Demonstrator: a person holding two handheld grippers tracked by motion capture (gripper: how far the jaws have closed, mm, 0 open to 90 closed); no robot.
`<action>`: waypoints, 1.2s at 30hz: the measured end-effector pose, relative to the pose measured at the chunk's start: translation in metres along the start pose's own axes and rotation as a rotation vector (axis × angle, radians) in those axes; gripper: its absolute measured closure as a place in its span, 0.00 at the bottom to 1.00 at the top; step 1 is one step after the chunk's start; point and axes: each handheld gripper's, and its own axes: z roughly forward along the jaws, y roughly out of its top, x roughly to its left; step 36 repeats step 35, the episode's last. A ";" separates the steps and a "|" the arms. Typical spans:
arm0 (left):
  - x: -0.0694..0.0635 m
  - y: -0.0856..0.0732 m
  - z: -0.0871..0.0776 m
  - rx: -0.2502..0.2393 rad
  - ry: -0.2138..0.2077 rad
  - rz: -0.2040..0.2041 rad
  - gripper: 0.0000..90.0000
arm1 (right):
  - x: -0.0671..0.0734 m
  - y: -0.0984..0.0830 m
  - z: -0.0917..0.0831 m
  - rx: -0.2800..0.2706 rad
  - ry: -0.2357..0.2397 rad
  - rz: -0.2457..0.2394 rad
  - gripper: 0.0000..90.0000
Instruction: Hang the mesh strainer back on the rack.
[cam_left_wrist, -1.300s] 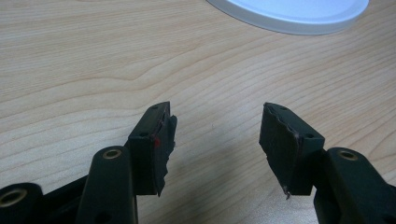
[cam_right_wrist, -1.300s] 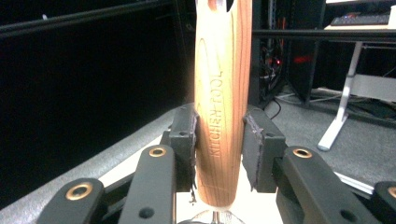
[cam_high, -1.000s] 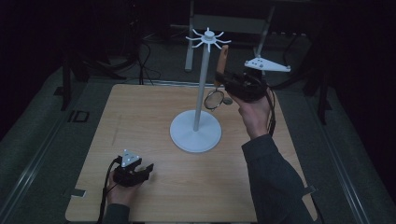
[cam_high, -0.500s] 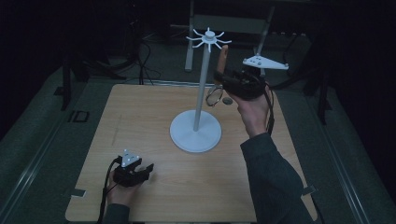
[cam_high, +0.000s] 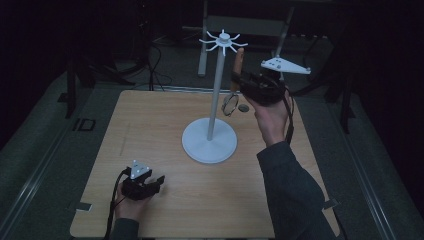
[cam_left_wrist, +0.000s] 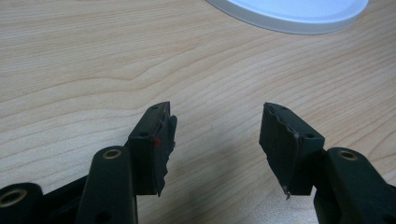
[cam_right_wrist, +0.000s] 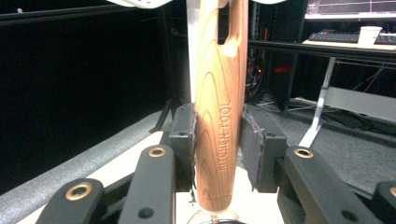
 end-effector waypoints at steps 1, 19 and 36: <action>0.000 0.000 0.000 -0.001 0.000 -0.001 0.49 | 0.001 0.000 0.003 0.009 0.001 0.000 0.75; 0.000 0.000 0.000 -0.004 -0.001 -0.005 0.49 | 0.000 -0.007 -0.001 0.044 -0.053 -0.033 0.44; 0.000 0.001 0.002 0.004 0.001 0.004 0.49 | -0.009 -0.034 -0.012 0.176 -0.059 -0.049 0.31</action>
